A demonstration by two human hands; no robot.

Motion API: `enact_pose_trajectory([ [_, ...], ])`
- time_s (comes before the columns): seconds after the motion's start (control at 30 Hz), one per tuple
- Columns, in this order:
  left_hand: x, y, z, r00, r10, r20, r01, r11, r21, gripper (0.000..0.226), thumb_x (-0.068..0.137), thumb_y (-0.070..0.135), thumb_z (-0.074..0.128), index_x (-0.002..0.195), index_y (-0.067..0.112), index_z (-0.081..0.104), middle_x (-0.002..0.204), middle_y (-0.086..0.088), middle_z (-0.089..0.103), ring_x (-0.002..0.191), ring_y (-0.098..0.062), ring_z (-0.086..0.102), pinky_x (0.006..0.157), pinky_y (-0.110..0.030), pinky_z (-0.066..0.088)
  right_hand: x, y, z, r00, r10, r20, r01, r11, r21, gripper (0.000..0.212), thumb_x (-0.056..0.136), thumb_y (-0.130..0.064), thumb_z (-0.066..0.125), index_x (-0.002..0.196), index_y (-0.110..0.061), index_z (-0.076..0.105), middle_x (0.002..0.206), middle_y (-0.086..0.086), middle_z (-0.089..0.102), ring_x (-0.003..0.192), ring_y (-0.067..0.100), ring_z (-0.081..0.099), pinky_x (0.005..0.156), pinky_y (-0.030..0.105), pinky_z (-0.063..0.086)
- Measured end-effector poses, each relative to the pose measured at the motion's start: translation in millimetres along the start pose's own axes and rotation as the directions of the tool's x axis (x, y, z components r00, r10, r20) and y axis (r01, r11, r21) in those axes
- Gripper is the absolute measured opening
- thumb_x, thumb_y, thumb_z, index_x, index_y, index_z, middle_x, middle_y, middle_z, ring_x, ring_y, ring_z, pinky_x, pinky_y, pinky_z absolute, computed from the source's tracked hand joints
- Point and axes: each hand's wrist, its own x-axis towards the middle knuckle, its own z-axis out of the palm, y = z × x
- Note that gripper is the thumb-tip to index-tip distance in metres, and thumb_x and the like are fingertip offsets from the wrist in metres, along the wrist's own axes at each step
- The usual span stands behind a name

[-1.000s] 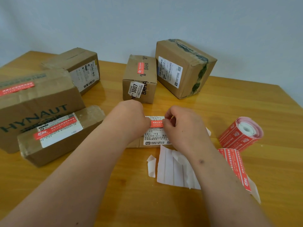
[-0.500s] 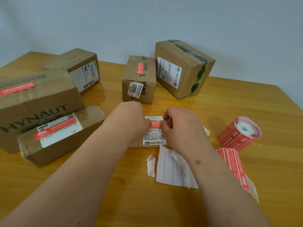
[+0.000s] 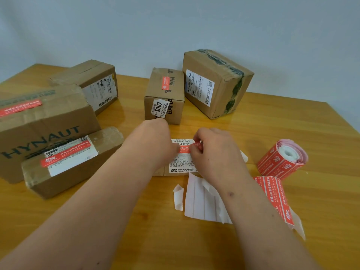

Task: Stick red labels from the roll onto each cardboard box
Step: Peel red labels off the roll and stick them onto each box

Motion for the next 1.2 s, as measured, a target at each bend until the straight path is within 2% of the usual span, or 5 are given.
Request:
enact_pose_trajectory([
  [0.37, -3.4, -16.2, 2.8, 0.999, -0.017, -0.045, 0.008, 0.981, -0.195, 0.015, 0.09, 0.021, 0.062, 0.095, 0.022, 0.047, 0.083, 0.004, 0.057, 0.07, -0.014, 0.061, 0.055, -0.03, 0.056, 1.8, 9.0, -6.7, 0.992, 0.119, -0.033, -0.115, 0.989, 0.089, 0.041, 0.09, -0.014, 0.058, 0.128, -0.022, 0.05, 0.121, -0.002, 0.043, 0.106, 0.014, 0.047, 0.076, 0.022, 0.039],
  [0.57, -9.0, -10.3, 7.8, 0.995, 0.001, -0.102, -0.017, 0.987, -0.157, 0.028, 0.088, 0.05, 0.06, 0.094, 0.026, 0.047, 0.08, 0.006, 0.059, 0.071, -0.012, 0.058, 0.059, -0.032, 0.056, 6.2, 4.5, 4.7, 0.985, 0.145, -0.096, -0.128, 0.977, 0.169, 0.034, 0.091, -0.036, 0.058, 0.12, -0.018, 0.056, 0.106, -0.006, 0.037, 0.104, 0.017, 0.051, 0.083, 0.029, 0.046],
  [0.77, -13.0, -17.2, 7.8, 0.995, -0.008, -0.099, -0.016, 0.971, -0.239, 0.015, 0.092, 0.027, 0.059, 0.101, 0.028, 0.046, 0.081, 0.006, 0.059, 0.073, -0.012, 0.06, 0.062, -0.036, 0.059, 6.0, 11.1, 5.6, 0.987, 0.149, -0.063, -0.136, 0.976, 0.172, 0.031, 0.093, -0.024, 0.056, 0.123, -0.018, 0.057, 0.116, -0.001, 0.046, 0.111, 0.018, 0.05, 0.089, 0.028, 0.045],
  [0.9, -21.3, -13.9, 5.7, 0.999, 0.028, -0.041, -0.036, 0.975, -0.218, 0.04, 0.081, 0.055, 0.068, 0.099, 0.031, 0.041, 0.079, 0.009, 0.059, 0.071, -0.009, 0.058, 0.054, -0.028, 0.052, -1.4, 10.4, 5.1, 0.995, 0.096, 0.001, -0.095, 0.977, 0.189, 0.049, 0.083, -0.043, 0.067, 0.125, -0.024, 0.053, 0.108, -0.01, 0.034, 0.11, 0.01, 0.039, 0.088, 0.022, 0.039],
  [1.2, -21.1, -24.2, 8.6, 0.996, 0.027, -0.08, -0.054, 0.929, -0.365, 0.024, 0.088, 0.017, 0.061, 0.103, 0.03, 0.047, 0.087, 0.007, 0.06, 0.077, -0.014, 0.059, 0.053, -0.025, 0.047, -1.5, 14.8, 0.9, 0.995, 0.099, -0.009, -0.095, 0.974, 0.204, 0.028, 0.091, -0.022, 0.059, 0.119, -0.022, 0.058, 0.108, -0.011, 0.039, 0.109, 0.012, 0.049, 0.085, 0.022, 0.044],
])
